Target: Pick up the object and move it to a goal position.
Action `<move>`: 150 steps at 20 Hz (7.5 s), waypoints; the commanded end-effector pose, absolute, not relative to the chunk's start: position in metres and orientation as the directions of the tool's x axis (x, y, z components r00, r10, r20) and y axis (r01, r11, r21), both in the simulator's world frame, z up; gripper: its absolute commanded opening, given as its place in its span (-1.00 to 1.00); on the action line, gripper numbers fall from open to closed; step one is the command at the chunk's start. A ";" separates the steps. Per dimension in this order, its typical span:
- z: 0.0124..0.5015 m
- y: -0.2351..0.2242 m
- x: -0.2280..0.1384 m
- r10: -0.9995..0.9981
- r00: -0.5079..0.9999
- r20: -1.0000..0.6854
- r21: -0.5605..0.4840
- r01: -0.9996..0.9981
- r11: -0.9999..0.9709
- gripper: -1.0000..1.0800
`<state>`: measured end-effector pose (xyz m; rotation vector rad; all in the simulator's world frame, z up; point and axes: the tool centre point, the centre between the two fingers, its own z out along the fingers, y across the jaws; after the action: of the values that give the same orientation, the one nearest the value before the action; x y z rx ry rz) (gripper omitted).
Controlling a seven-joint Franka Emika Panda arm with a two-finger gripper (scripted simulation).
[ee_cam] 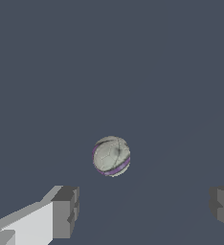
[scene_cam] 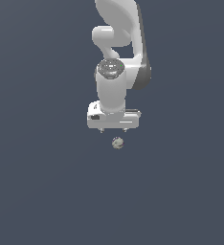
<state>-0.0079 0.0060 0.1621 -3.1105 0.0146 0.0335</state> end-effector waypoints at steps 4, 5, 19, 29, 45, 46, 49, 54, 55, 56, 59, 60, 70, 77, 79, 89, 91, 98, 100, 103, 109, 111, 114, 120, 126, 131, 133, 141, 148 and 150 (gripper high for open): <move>0.161 0.002 -0.008 -0.004 1.000 -0.023 -0.025 -0.005 -1.000 0.92; 0.161 -0.001 -0.009 -0.001 1.000 -0.024 -0.021 -0.001 -1.000 0.92; 0.147 -0.008 -0.011 0.053 0.998 -0.026 0.000 0.053 -0.999 0.92; 0.099 0.023 -0.016 0.216 0.976 -0.006 0.001 0.216 -0.976 0.92; 0.066 0.031 -0.019 0.256 0.967 -0.001 0.000 0.256 -0.967 0.92; 0.060 0.031 -0.019 0.256 0.967 -0.001 0.000 0.256 -0.967 0.92; 0.046 0.031 -0.019 0.257 0.966 -0.001 0.000 0.257 -0.966 0.92; 0.037 0.032 -0.018 0.258 0.966 0.000 0.000 0.258 -0.966 0.92; 0.037 0.032 -0.018 0.258 0.966 0.000 0.000 0.258 -0.966 0.92; 0.037 0.032 -0.018 0.258 0.966 0.000 0.000 0.258 -0.966 -1.00; 0.037 0.032 -0.018 0.258 0.966 0.000 0.000 0.258 -0.966 -1.00; 0.037 0.032 -0.018 0.258 0.966 0.000 0.000 0.258 -0.966 -1.00; 0.042 0.032 -0.017 0.258 0.966 0.000 0.000 0.258 -0.966 -1.00; 0.075 0.033 -0.012 0.258 0.966 0.000 0.000 0.258 -0.966 -1.00; 0.090 0.033 -0.009 0.258 0.966 0.000 0.000 0.258 -0.966 -1.00; 0.189 0.038 0.008 0.259 0.966 0.000 0.000 0.259 -0.966 -1.00; 0.211 0.039 0.012 0.259 0.966 0.000 0.000 0.259 -0.966 -1.00; 0.283 0.042 0.026 0.259 0.966 0.000 0.000 0.259 -0.966 -1.00; 0.303 0.043 0.030 0.259 0.966 0.000 0.000 0.259 -0.966 -1.00; 0.332 0.044 0.035 0.259 0.966 0.000 0.000 0.259 -0.966 -1.00; 0.381 0.046 0.046 0.259 0.966 0.000 0.000 0.259 -0.966 -1.00; 0.394 0.047 0.049 0.259 0.966 0.000 0.000 0.259 -0.966 -1.00; 0.413 0.047 0.053 0.258 0.966 0.000 -0.001 0.258 -0.966 -1.00; 0.445 0.049 0.061 0.258 0.966 0.000 -0.001 0.258 -0.966 -1.00; 0.469 0.049 0.067 0.258 0.966 0.000 0.000 0.258 -0.966 -1.00; 0.485 0.050 0.071 0.258 0.966 0.000 0.000 0.258 -0.966 -1.00; 0.490 0.050 0.073 0.258 0.966 0.000 0.000 0.258 -0.966 -1.00; 0.500 0.051 0.076 0.258 0.966 0.000 0.000 0.258 -0.966 -1.00; 0.503 0.051 0.077 0.258 0.966 0.000 0.000 0.258 -0.966 -1.00; 0.504 0.051 0.077 0.258 0.966 0.000 0.000 0.258 -0.966 -1.00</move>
<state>0.0770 0.0510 0.5023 -3.1146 -0.4083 0.0027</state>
